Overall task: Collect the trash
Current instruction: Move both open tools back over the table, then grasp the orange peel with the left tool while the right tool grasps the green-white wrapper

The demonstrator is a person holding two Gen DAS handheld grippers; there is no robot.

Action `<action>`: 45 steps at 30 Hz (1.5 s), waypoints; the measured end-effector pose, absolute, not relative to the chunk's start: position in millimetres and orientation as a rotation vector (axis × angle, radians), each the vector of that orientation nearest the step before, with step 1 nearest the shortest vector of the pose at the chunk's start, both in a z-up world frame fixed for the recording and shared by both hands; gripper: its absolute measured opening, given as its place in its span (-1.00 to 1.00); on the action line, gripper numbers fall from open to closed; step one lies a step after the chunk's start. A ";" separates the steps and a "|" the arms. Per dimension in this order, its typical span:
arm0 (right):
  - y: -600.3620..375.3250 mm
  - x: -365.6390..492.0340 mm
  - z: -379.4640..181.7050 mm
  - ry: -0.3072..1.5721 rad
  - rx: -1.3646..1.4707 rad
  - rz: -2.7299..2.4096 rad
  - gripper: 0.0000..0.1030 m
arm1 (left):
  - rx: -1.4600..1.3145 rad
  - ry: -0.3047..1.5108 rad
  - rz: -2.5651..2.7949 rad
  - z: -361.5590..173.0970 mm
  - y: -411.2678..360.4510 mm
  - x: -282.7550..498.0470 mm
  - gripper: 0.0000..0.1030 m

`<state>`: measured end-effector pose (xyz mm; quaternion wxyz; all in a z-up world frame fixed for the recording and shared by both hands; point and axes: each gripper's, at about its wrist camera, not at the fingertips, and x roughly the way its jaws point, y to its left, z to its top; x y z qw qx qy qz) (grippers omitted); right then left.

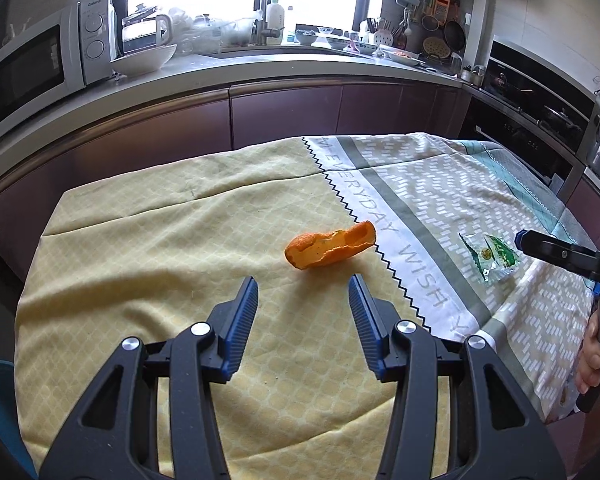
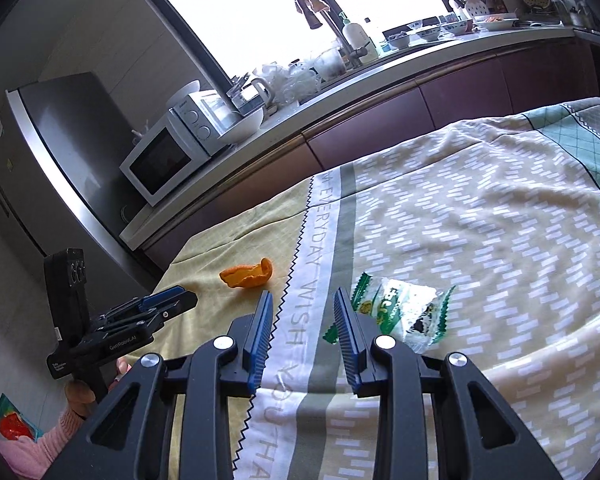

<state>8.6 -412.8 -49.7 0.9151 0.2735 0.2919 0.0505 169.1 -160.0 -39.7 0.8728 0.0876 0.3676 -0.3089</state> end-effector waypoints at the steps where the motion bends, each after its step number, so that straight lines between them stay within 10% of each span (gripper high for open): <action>1: -416.4 7.4 -50.0 0.598 0.566 0.095 -0.41 | 0.188 0.768 -0.645 -39.9 -162.3 170.6 -0.09; 18: -463.3 -5.3 -79.3 0.632 0.671 -0.024 -0.06 | 0.178 0.862 -0.673 -59.2 -194.6 215.9 -0.08; 27: -456.2 9.1 -86.7 0.672 0.686 0.025 -0.06 | 0.188 0.905 -0.695 -71.3 -206.5 220.1 -0.40; 45: -441.9 17.2 -84.8 0.679 0.655 0.066 -0.70 | 0.135 0.865 -0.661 -60.8 -177.0 197.4 -0.70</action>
